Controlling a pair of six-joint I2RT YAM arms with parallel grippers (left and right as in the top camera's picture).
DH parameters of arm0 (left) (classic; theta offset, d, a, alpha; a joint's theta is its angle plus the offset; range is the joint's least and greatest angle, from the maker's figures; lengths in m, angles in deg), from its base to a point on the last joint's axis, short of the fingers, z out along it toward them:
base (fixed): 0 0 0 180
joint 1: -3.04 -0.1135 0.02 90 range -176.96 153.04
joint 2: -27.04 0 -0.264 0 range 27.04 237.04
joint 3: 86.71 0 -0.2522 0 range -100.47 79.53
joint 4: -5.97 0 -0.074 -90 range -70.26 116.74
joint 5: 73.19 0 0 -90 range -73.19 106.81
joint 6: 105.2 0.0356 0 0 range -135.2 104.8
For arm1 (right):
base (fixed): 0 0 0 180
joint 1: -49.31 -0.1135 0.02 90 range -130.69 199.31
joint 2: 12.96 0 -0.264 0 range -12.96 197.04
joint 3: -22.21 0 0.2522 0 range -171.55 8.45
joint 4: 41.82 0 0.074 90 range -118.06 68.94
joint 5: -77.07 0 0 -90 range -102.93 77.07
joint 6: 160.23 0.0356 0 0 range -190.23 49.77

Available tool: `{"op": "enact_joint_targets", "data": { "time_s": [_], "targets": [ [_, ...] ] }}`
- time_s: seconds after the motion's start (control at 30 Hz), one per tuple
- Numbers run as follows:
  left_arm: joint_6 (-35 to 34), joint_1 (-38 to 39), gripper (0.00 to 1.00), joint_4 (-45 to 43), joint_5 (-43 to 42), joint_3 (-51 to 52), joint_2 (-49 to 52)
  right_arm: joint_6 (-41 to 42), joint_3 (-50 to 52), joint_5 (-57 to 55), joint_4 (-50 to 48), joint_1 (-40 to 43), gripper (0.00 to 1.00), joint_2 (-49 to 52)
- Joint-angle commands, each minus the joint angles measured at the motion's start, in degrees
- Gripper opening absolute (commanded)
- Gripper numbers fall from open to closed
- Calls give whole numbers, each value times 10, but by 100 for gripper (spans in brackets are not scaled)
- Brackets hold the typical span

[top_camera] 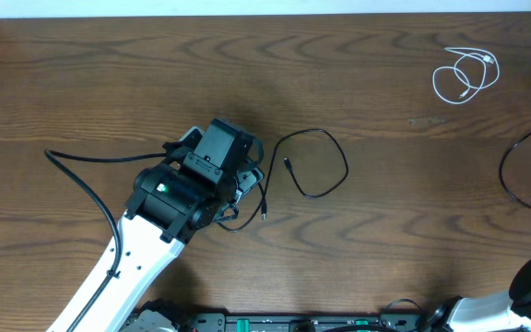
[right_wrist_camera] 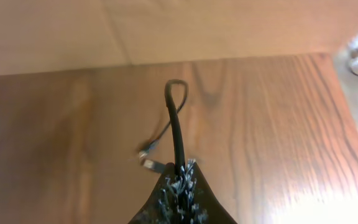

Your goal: Untangle cables

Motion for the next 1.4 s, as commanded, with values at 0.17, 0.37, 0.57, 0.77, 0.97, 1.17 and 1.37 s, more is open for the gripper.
{"op": "enact_joint_targets", "data": {
  "time_s": [0.17,0.37,0.57,0.77,0.97,1.17,1.37],
  "targets": [
    [8,-2,72,2,7,-3,2,63,106,-64,-30,73,2,-2],
    [8,-2,72,2,7,-3,2,-153,147,62,-160,97,74,-2],
    [8,-2,72,6,7,-3,2,-249,145,169,-203,89,99,-3],
    [8,-2,72,8,7,-3,2,-278,145,332,-235,85,99,-3],
    [7,-2,72,7,7,-3,2,-279,146,354,-223,65,99,-2],
    [7,-2,72,5,7,-3,2,-376,150,407,-179,40,70,20],
    [8,-2,72,3,7,-3,2,-413,154,402,-95,20,94,87]
  ]
}}
